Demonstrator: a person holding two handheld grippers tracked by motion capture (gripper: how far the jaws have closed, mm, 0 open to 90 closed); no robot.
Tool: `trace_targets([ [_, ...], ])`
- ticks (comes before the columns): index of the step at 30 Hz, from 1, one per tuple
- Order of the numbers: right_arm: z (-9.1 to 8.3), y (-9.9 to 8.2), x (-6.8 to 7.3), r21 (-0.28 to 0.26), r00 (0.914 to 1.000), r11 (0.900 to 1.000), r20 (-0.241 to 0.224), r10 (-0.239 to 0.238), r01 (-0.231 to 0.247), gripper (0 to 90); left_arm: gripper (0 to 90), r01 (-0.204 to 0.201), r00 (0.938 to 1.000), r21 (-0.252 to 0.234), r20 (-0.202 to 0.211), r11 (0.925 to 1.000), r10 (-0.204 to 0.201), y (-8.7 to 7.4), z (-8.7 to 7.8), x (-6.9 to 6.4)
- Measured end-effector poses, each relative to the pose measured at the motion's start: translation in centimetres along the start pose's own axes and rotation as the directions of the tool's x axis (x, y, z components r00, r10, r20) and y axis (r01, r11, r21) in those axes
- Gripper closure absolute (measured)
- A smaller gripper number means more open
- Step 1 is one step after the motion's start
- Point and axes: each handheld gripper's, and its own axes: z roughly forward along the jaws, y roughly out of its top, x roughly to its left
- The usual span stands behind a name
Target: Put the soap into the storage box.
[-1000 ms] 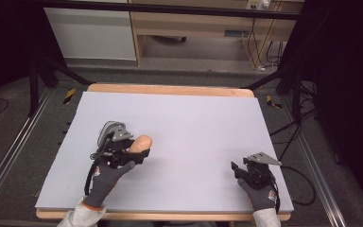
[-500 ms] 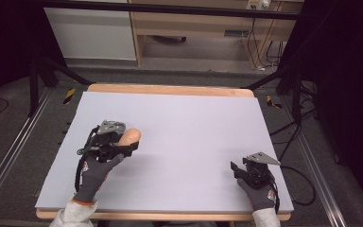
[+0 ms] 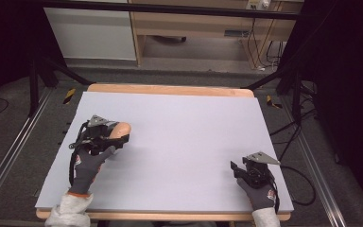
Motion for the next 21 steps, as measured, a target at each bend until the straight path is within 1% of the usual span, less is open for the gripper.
trace_targets([
  [2,0.0,0.0,0.0,0.002,1.0000,1.0000,0.001,0.000,0.000,46.4,31.8,0.002,1.0000,0.001,-0.002,1.0000,-0.002,0.0,0.1,0.2],
  [6,0.1,0.1,0.1,0.001,1.0000,1.0000,0.002,-0.006,0.006,46.4,31.9,0.016,0.9997,0.007,-0.018,0.9998,-0.016,-0.2,0.5,1.1],
  [7,0.1,0.1,0.2,0.003,1.0000,1.0000,0.000,0.000,0.000,46.4,31.9,0.019,0.9995,0.010,-0.023,0.9998,-0.019,-0.3,0.7,1.3],
  [9,0.1,0.1,0.2,0.003,1.0000,1.0000,-0.001,-0.003,0.003,46.4,31.9,0.018,0.9995,0.015,-0.025,0.9997,-0.017,-0.4,0.7,1.4],
  [12,0.2,0.1,0.2,0.003,0.9999,0.9999,0.002,-0.010,0.010,46.4,31.9,0.035,0.9988,0.015,-0.034,0.9993,-0.035,-0.6,1.0,2.0],
  [15,0.2,0.1,0.2,0.003,0.9999,0.9999,0.003,-0.011,0.011,46.4,31.8,0.036,0.9985,0.020,-0.041,0.9992,-0.035,-0.6,1.2,2.3],
  [18,0.2,0.1,0.3,0.007,1.0000,0.9999,0.002,-0.009,0.009,46.4,31.9,0.048,0.9974,0.024,-0.055,0.9985,-0.047,-0.7,1.6,2.8],
  [21,0.2,0.1,0.3,0.006,0.9999,0.9999,0.003,-0.015,0.015,46.4,31.9,0.050,0.9970,0.027,-0.061,0.9984,-0.048,-0.8,1.8,3.0],
])
